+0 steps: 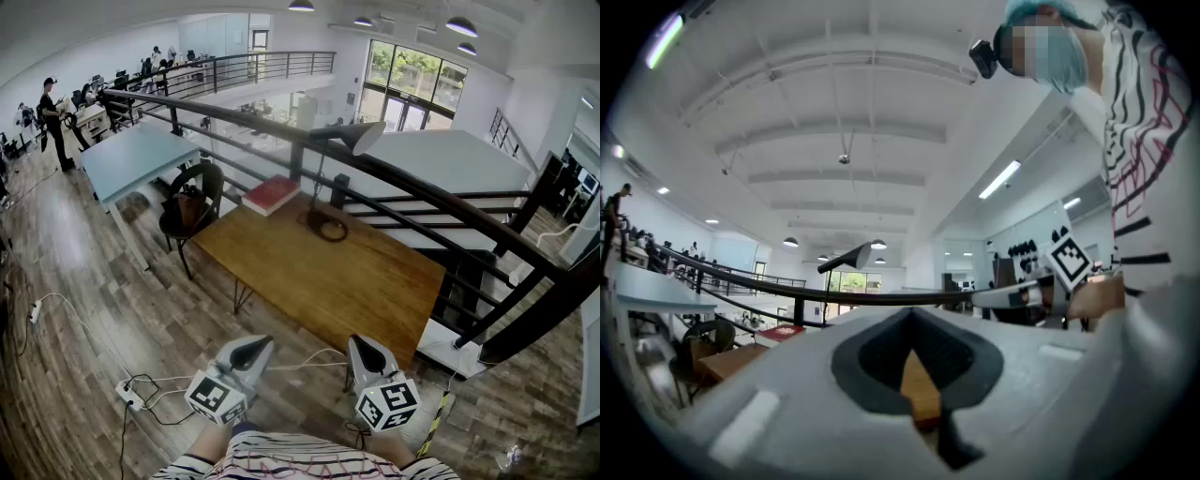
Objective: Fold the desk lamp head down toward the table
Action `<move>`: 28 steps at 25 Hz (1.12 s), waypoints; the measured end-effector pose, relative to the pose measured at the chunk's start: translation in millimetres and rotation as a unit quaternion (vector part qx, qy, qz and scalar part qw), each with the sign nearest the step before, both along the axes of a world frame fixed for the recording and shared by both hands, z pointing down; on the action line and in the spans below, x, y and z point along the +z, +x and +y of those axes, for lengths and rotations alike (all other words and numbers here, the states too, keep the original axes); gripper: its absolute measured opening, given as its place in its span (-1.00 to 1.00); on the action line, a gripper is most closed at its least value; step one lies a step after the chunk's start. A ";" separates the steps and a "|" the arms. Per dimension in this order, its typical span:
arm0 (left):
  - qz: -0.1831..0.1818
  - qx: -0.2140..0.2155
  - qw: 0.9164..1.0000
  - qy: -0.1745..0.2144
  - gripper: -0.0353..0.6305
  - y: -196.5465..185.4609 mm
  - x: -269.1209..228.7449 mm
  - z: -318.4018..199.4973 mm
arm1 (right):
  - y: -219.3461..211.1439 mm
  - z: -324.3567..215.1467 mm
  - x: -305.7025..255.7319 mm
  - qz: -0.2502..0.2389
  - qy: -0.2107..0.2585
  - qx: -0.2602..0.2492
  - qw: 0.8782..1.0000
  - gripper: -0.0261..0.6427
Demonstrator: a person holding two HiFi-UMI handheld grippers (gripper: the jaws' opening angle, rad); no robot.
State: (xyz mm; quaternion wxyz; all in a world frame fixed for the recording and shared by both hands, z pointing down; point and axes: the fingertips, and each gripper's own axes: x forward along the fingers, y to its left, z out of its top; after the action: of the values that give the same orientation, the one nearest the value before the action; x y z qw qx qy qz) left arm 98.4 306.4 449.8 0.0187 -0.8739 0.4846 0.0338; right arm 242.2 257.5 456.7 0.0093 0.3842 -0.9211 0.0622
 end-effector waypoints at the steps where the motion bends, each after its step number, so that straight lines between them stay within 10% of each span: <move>1: -0.001 -0.002 1.000 0.000 -0.89 0.7 0.2 -1.8 | 0.9 -1.7 -1.9 -0.006 0.004 0.000 1.000 -0.92; 7: 0.005 -0.002 1.000 0.000 -0.88 6.5 2.0 -13.3 | 7.3 -14.6 -3.5 -0.020 0.015 0.004 1.000 -0.91; 14: 0.011 0.010 1.000 -0.006 -0.40 -3.6 10.5 -44.6 | -13.1 -37.4 5.5 -0.021 0.002 -0.009 1.000 -0.51; 28: 0.006 0.036 0.999 -0.014 -0.11 -102.6 -3.8 -135.7 | -104.9 -126.8 -14.1 -0.009 0.010 0.029 1.000 -0.20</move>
State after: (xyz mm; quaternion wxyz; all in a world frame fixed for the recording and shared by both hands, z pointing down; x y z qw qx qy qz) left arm -4.2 170.7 446.0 0.0020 -0.8905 0.4538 0.0329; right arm 137.3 130.7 442.6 -0.0047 0.4099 -0.9104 0.0568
